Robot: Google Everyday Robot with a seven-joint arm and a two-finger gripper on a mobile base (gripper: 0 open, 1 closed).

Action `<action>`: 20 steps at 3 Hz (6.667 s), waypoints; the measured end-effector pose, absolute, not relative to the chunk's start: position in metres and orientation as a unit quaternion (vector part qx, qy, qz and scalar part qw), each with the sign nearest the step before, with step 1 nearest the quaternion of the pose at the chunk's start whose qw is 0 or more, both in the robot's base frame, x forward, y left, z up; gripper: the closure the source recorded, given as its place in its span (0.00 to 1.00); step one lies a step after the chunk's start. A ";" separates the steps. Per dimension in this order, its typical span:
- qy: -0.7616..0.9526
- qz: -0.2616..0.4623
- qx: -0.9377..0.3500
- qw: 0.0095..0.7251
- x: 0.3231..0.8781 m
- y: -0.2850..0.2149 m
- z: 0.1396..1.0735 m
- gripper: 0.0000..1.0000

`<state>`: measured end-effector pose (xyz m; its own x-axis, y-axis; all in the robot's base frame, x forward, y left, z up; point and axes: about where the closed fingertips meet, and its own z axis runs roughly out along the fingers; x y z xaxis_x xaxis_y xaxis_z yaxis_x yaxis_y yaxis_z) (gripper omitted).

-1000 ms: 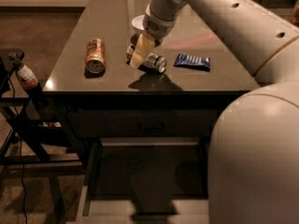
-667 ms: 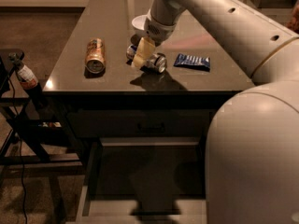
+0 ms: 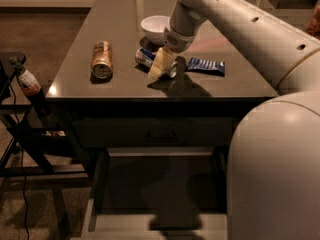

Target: Place redbull can into middle drawer

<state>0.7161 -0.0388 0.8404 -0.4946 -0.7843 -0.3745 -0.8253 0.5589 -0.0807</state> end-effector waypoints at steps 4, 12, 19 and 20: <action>0.863 0.055 -0.466 0.187 0.716 -0.039 0.840 0.89; 0.876 0.014 -0.440 0.195 0.536 -0.110 0.870 1.00; 0.913 0.144 -0.381 0.022 0.429 -0.072 0.622 1.00; 0.922 0.166 -0.349 0.013 0.424 -0.068 0.576 1.00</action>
Offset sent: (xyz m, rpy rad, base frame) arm 0.0000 0.0000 0.0000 0.0000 0.0000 0.0000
